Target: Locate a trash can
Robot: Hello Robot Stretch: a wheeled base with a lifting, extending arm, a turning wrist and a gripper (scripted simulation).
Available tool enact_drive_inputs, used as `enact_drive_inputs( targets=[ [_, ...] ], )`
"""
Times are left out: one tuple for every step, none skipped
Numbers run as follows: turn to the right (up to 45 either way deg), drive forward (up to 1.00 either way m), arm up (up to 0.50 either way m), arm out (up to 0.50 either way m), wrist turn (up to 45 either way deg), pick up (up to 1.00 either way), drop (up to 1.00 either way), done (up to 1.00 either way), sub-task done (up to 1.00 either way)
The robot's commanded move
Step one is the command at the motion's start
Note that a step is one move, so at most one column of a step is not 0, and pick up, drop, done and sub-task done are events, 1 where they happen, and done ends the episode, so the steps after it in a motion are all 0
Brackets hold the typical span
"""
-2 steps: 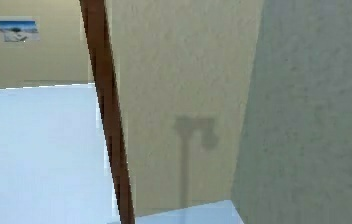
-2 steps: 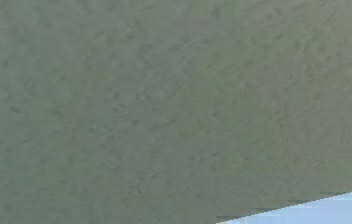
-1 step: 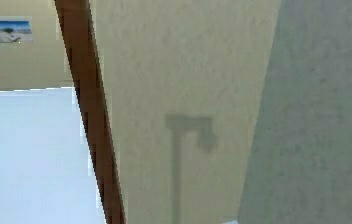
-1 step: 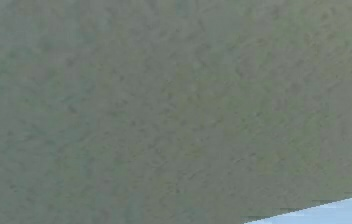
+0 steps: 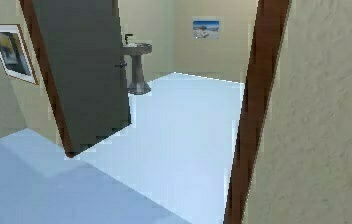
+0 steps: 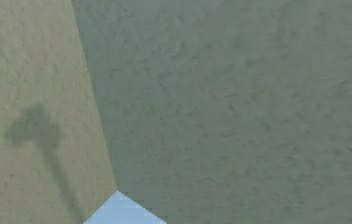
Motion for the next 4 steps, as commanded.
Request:
enact_drive_inputs(
  targets=[
    [-6.0,0.00,0.00,0.00,0.0,0.00,0.00,0.00,0.00],
    [0.0,0.95,0.00,0.00,0.0,0.00,0.00,0.00,0.00],
    [24.0,0.00,0.00,0.00,0.0,0.00,0.00,0.00,0.00],
    [0.0,0.80,0.00,0.00,0.0,0.00,0.00,0.00,0.00]
  ],
)
